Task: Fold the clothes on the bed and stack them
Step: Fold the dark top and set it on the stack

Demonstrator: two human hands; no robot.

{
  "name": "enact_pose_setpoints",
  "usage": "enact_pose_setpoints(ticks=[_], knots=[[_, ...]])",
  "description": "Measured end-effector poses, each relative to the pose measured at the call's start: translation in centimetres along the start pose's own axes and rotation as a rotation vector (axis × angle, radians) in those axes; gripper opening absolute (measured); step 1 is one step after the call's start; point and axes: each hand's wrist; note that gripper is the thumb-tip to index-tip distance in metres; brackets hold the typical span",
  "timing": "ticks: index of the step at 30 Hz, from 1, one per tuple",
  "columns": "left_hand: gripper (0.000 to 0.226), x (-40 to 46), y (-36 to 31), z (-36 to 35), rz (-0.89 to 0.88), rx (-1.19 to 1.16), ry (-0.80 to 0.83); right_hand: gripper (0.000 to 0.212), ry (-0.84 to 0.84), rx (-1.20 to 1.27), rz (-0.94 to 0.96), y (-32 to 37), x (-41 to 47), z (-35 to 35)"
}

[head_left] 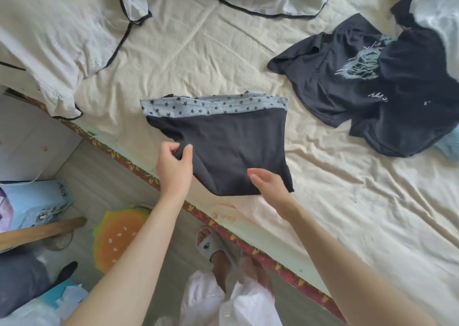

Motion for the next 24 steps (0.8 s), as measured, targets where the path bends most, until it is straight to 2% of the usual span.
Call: enact_pose_setpoints(ticks=[4, 7, 10, 13, 15, 18, 21, 24], knots=[[0.014, -2.2, -3.6, -6.0, -0.244, 0.068, 0.172, 0.018, 0.027, 0.633, -0.163, -0.8, -0.6, 4.3], [0.009, -4.7, -3.8, -10.2, -0.439, 0.229, 0.303, 0.016, -0.030, 0.834, -0.211, -2.3, -0.3, 7.1], [0.012, -7.1, -1.4, -12.9, -0.532, 0.415, 0.479, 0.023, -0.040, 0.790, -0.269, -3.8, 0.1, 8.6], [0.029, -8.4, 1.9, -13.9, -0.497, 0.622, 0.628, 0.026, 0.043, 0.662, -0.255, -4.5, 0.4, 9.1], [0.035, -8.7, 3.4, -13.5, -0.503, 0.767, 0.598, 0.025, 0.037, 0.591, -0.260, -4.4, 0.7, 8.9], [0.037, -8.7, 4.4, -12.0, -0.478, 0.885, 0.503, 0.027, -0.073, 0.467, -0.299, -3.5, 1.2, 8.4], [0.027, -7.7, 4.9, -10.5, -0.477, 0.927, 0.480, 0.032, -0.128, 0.326, -0.309, -2.5, 1.8, 8.0], [0.020, -6.8, 4.8, -9.4, -0.580, 0.915, 0.488, 0.023, -0.147, 0.213, -0.296, -1.7, 2.3, 7.9]])
Point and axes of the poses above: each hand's wrist, its own x-axis towards the middle knuckle, its own z-axis out of the back of the hand, y = z × x, and after that the axes turned 10 degrees about -x, right-handed
